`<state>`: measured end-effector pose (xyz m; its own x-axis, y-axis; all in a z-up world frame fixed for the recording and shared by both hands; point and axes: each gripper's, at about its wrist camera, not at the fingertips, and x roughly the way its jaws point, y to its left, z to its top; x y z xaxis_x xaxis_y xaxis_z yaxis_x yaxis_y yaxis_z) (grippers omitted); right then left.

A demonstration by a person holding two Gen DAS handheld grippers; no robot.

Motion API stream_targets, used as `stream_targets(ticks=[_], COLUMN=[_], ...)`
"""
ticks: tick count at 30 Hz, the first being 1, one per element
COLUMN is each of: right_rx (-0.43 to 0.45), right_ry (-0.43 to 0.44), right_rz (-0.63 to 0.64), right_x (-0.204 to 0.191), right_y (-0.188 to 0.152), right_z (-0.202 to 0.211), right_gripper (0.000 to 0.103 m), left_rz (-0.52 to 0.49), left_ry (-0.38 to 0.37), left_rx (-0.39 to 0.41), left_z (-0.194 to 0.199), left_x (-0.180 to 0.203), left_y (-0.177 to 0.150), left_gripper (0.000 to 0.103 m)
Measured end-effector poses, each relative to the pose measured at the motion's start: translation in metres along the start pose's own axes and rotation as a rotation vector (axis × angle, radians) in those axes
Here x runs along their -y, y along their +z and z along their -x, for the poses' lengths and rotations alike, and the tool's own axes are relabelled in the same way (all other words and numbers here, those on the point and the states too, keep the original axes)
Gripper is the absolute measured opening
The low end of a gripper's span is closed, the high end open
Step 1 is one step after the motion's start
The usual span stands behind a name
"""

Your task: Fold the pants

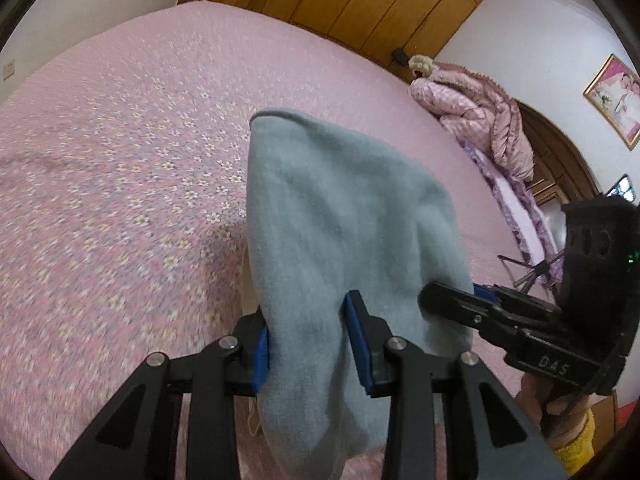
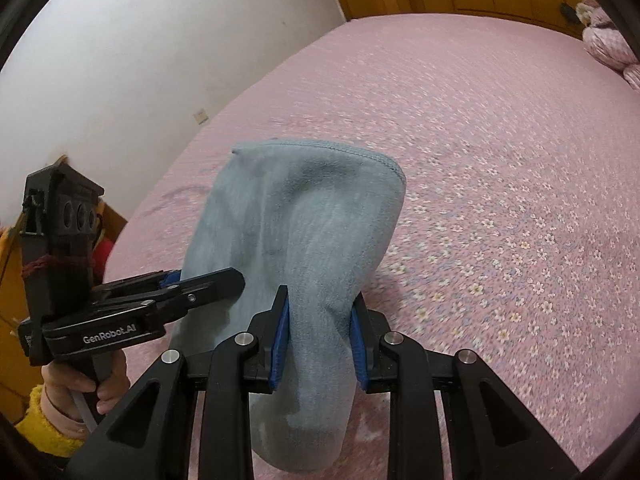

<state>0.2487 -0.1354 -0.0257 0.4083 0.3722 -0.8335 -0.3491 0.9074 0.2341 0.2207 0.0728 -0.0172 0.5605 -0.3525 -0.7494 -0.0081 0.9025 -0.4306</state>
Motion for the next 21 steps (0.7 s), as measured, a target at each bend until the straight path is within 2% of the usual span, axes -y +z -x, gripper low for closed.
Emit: stream_targets(ticks=[5, 8, 10, 12, 16, 21], right_rx=[-0.042, -0.07, -0.055, -0.049, -0.035, -0.012], right_ry=[-0.053, -0.046, -0.027, -0.021, -0.072, -0.119], right_rz=[-0.067, -0.141, -0.166, -0.17, -0.148, -0.114], right_x=[0.017, 0.033, 0.036, 0.039, 0.026, 0.012], right_y=[0.002, 0.0, -0.009, -0.015, -0.028, -0.062], right_z=[-0.033, -0.05, -0.05, -0.043, -0.023, 0.003], right_gripper=[0.031, 0.037, 0.037, 0.038, 0.038, 0.038], left_rz=[-0.024, -0.033, -0.038, -0.055, -0.087, -0.091], left_ry=[0.023, 0.01, 0.012, 0.019, 0.049, 0.06], left_rx=[-0.073, -0.088, -0.099, -0.1, -0.091, -0.09], left_z=[-0.047, -0.065, -0.069, -0.067, -0.051, -0.019], left_x=[-0.007, -0.013, -0.012, -0.01, 0.001, 0.001], left_y=[0.018, 0.027, 0.03, 0.03, 0.019, -0.009], left_gripper=[0.035, 0.042, 0.046, 0.046, 0.046, 0.046])
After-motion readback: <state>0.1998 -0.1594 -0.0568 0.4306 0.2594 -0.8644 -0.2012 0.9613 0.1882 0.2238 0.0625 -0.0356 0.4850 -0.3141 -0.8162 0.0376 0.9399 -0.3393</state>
